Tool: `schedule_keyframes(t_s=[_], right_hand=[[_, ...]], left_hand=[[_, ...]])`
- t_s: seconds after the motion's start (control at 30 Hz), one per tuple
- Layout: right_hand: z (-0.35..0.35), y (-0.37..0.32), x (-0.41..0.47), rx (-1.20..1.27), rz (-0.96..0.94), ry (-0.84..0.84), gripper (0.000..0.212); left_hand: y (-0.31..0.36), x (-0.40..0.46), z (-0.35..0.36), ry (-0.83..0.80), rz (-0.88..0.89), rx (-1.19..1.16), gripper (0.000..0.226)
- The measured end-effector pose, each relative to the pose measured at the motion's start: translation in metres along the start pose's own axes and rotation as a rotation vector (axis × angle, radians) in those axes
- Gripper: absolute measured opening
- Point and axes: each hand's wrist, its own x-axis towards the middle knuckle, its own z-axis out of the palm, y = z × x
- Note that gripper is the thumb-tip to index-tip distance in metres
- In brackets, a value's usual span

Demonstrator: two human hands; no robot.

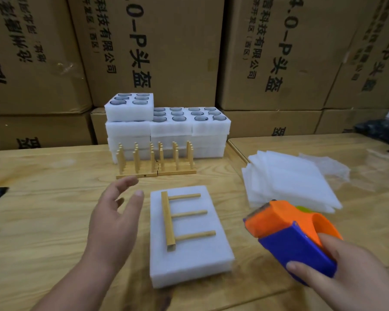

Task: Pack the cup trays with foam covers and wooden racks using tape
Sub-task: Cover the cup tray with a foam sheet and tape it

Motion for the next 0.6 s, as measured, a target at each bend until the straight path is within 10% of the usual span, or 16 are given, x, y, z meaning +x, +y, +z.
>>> schedule_keyframes(t_s=[0.2, 0.33, 0.6], right_hand=[[-0.016, -0.069, 0.003, 0.116, -0.183, -0.105, 0.048], [-0.016, -0.097, 0.002, 0.169, -0.275, -0.128, 0.046], [-0.012, -0.105, 0.001, 0.183, -0.28, -0.168, 0.049]], left_hand=[[0.081, -0.045, 0.016, -0.121, 0.577, 0.172, 0.045], [0.079, -0.053, 0.02, -0.197, 0.641, 0.332, 0.076], [0.066, -0.049, 0.01, -0.066, 0.668, 0.247, 0.026]])
